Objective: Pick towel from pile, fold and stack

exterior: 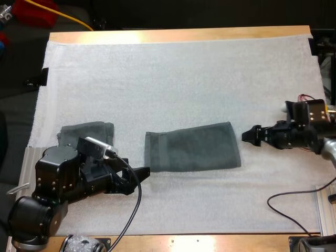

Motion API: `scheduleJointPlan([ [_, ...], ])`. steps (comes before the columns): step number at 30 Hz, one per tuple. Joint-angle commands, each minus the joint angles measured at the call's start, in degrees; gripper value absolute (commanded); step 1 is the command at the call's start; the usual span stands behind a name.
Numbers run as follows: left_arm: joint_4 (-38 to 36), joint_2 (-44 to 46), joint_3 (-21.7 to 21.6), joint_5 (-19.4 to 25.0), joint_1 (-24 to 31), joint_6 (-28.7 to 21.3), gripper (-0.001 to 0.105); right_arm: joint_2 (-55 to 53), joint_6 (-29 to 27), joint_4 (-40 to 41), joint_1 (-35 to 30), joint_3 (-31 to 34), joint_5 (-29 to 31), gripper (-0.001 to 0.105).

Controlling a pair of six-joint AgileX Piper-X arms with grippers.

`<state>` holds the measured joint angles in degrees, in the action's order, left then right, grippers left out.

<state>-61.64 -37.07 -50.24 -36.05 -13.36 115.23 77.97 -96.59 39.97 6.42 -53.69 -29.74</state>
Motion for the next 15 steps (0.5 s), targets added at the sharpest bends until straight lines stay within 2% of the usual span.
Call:
scheduleJointPlan([
  [1,-0.1,0.1,-0.5,-1.2,0.0,0.7,0.071,1.2,-0.6,-0.5,-0.3,-0.3,-1.9,0.089],
  [9,-0.2,0.1,-0.5,-2.4,0.0,1.5,0.071,10.5,-0.5,-3.8,-0.3,-0.3,-11.8,0.089],
  [15,-0.2,0.1,-0.5,-2.4,0.0,1.5,0.071,15.1,0.1,-4.3,-0.3,-0.3,-15.6,0.089],
])
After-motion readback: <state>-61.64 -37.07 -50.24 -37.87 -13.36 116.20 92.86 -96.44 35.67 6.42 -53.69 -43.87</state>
